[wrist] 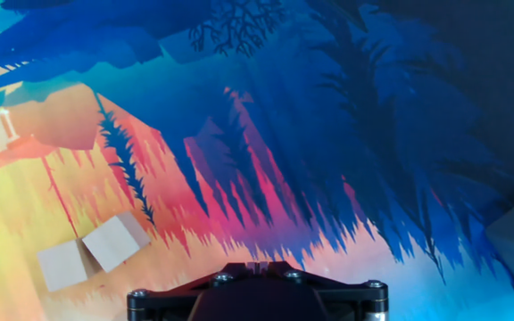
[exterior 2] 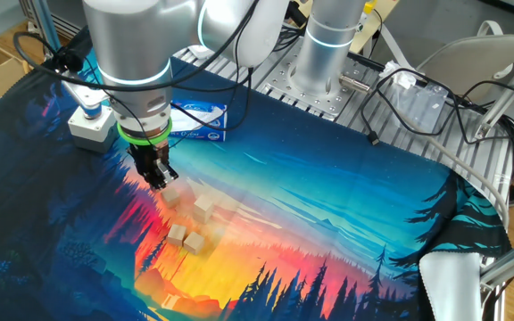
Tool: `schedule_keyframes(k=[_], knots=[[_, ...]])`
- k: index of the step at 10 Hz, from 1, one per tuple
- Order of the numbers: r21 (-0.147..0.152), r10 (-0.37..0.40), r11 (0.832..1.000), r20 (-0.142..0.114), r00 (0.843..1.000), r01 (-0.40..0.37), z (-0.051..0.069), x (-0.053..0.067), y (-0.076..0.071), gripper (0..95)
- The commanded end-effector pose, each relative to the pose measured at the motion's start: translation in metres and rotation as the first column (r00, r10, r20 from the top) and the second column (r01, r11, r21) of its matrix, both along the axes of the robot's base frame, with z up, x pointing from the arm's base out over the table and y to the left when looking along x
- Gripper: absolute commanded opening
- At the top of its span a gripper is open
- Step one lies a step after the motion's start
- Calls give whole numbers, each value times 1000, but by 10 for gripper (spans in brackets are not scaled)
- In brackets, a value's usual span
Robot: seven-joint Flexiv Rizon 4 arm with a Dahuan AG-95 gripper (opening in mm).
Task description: Stack the blocks in a vertical line of five
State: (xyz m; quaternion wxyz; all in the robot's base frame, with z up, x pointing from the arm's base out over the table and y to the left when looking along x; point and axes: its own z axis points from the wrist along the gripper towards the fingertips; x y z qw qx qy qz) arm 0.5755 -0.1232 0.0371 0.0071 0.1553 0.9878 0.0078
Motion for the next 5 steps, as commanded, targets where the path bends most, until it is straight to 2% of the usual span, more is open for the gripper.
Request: schedule_keyframes(k=[1,3,5], knots=[[0,-8,1000,1,1000,8,1,-1,0,0],[0,-19,1000,1,1000,19,1,-1,0,380],[-1,-19,1000,0,1000,19,1,-1,0,380]])
